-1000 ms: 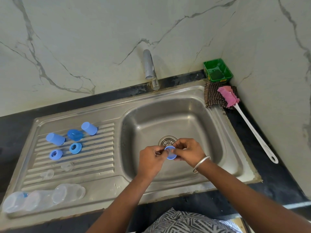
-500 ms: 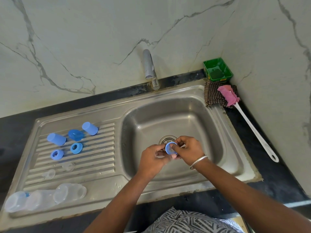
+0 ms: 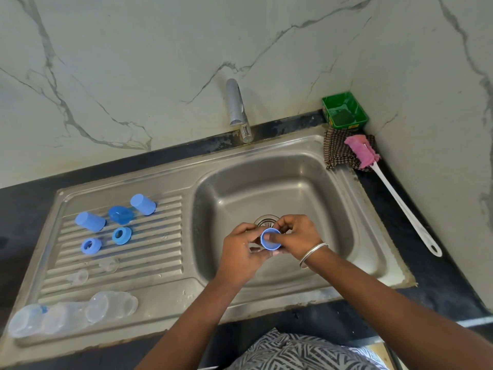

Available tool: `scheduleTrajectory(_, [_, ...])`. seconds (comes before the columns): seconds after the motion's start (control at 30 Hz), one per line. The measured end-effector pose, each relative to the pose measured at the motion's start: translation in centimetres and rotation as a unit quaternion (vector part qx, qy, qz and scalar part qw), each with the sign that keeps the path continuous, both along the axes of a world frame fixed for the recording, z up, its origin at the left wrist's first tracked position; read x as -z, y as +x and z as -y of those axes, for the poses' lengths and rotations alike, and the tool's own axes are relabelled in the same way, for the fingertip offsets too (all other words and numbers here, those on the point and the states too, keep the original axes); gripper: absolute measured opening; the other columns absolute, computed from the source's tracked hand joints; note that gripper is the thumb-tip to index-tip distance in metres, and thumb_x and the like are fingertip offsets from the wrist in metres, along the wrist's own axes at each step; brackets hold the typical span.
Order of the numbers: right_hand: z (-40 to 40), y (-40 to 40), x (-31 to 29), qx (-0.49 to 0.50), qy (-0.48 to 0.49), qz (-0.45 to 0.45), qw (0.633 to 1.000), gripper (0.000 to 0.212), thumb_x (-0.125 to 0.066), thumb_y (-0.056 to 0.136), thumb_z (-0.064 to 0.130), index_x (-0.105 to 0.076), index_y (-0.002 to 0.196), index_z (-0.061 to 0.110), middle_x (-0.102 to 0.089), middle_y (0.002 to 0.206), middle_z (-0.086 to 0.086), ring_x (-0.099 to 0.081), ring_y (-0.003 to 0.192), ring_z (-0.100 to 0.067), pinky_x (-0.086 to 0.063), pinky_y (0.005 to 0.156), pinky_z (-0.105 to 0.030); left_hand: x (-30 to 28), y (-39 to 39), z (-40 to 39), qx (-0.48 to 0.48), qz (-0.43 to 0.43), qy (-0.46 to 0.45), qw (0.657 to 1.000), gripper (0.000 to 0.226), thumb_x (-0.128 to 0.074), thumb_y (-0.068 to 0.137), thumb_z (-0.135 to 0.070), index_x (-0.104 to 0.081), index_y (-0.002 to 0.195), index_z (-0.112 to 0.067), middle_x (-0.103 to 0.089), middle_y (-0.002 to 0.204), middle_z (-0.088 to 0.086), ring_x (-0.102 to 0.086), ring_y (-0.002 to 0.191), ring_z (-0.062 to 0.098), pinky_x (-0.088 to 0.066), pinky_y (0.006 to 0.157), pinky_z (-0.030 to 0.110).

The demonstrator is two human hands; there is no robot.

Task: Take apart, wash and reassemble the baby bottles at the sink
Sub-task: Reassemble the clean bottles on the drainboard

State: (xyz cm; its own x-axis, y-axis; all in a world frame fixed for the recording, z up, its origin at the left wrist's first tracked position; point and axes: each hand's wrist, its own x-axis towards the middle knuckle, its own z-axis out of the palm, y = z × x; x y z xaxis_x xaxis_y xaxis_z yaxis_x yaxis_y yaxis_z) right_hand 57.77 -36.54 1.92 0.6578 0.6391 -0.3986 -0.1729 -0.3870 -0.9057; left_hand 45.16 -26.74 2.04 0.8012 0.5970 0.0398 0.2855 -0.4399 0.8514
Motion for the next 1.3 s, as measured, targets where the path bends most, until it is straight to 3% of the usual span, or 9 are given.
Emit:
scheduleTrajectory(0.23, [0.4, 0.5, -0.1, -0.073, -0.023, -0.063, 0.995, 0.023, -0.085, 0.066, -0.001, -0.07, 0.084, 0.004, -0.069, 0.077, -0.014, -0.07, 0.066, -0.024, -0.06, 0.062, -0.035, -0.3, -0.3, -0.6, 0.012, -0.039, 0.014, 0.999, 0.044, -0.091, 0.062, -0.017, -0.079, 0.102, -0.03, -0.067, 0.095, -0.014, -0.067, 0.085, 0.005, -0.056, 0.077, 0.023])
scheduleTrajectory(0.47, [0.3, -0.3, -0.6, -0.026, -0.037, -0.044, 0.998, 0.028, -0.085, 0.058, -0.01, -0.068, 0.078, -0.002, -0.067, 0.068, -0.015, -0.067, 0.053, -0.022, -0.055, 0.05, -0.029, -0.4, -0.7, -0.6, 0.06, -0.045, 0.055, 0.996, 0.043, -0.09, 0.068, -0.026, -0.077, 0.108, -0.029, -0.064, 0.094, -0.013, -0.062, 0.088, 0.003, -0.058, 0.071, 0.02])
scheduleTrajectory(0.6, [0.3, -0.3, -0.7, -0.06, -0.048, -0.054, 0.996, 0.025, -0.083, 0.064, -0.009, -0.067, 0.08, 0.002, -0.065, 0.067, -0.011, -0.067, 0.054, -0.019, -0.054, 0.05, -0.025, 0.0, -1.2, -0.7, 0.04, -0.052, 0.041, 0.997, 0.044, -0.091, 0.066, -0.025, -0.077, 0.108, -0.029, -0.065, 0.096, -0.014, -0.063, 0.089, 0.005, -0.06, 0.07, 0.025])
scheduleTrajectory(0.77, [0.5, 0.8, -0.9, -0.11, -0.072, -0.037, 0.991, 0.023, -0.077, 0.065, -0.012, -0.07, 0.082, 0.002, -0.069, 0.074, -0.016, -0.072, 0.069, -0.029, -0.062, 0.066, -0.042, 0.1, -1.5, -0.8, 0.056, -0.055, 0.055, 0.995, 0.047, -0.09, 0.068, -0.025, -0.076, 0.112, -0.027, -0.063, 0.099, -0.013, -0.063, 0.091, 0.005, -0.059, 0.071, 0.023])
scheduleTrajectory(0.93, [0.3, 0.7, -1.3, -0.104, -0.093, -0.007, 0.99, 0.022, -0.078, 0.061, -0.011, -0.069, 0.077, 0.002, -0.07, 0.066, -0.014, -0.072, 0.063, -0.03, -0.062, 0.064, -0.045, -0.2, -1.3, -0.8, 0.092, -0.049, 0.086, 0.991, 0.046, -0.088, 0.071, -0.028, -0.075, 0.115, -0.025, -0.06, 0.098, -0.017, -0.062, 0.089, 0.005, -0.057, 0.071, 0.021])
scheduleTrajectory(1.03, [0.4, 0.4, -1.0, -0.073, -0.104, -0.003, 0.992, 0.02, -0.077, 0.061, -0.011, -0.069, 0.071, 0.005, -0.069, 0.061, -0.008, -0.072, 0.059, -0.026, -0.062, 0.061, -0.04, 0.0, -1.1, -0.7, 0.098, -0.051, 0.11, 0.988, 0.045, -0.087, 0.071, -0.028, -0.075, 0.114, -0.024, -0.062, 0.099, -0.012, -0.062, 0.086, 0.006, -0.057, 0.072, 0.023])
scheduleTrajectory(1.13, [0.5, 0.2, -1.2, -0.085, -0.088, 0.064, 0.99, 0.023, -0.075, 0.062, -0.003, -0.074, 0.069, 0.018, -0.07, 0.062, 0.002, -0.066, 0.059, -0.012, -0.058, 0.062, -0.027, 0.1, -0.9, -0.4, 0.091, -0.042, 0.124, 0.987, 0.043, -0.085, 0.071, -0.026, -0.071, 0.112, -0.022, -0.059, 0.102, -0.011, -0.061, 0.087, 0.004, -0.052, 0.069, 0.014])
scheduleTrajectory(1.3, [0.9, 1.7, -2.8, -0.159, -0.058, 0.136, 0.976, 0.034, -0.071, 0.069, 0.002, -0.078, 0.087, 0.03, -0.071, 0.069, 0.015, -0.064, 0.067, 0.001, -0.049, 0.064, -0.012, -0.1, -1.1, 0.0, 0.065, -0.007, 0.098, 0.993, 0.057, -0.084, 0.071, -0.022, -0.065, 0.125, -0.023, -0.057, 0.113, -0.025, -0.06, 0.097, 0.001, -0.048, 0.069, 0.006])
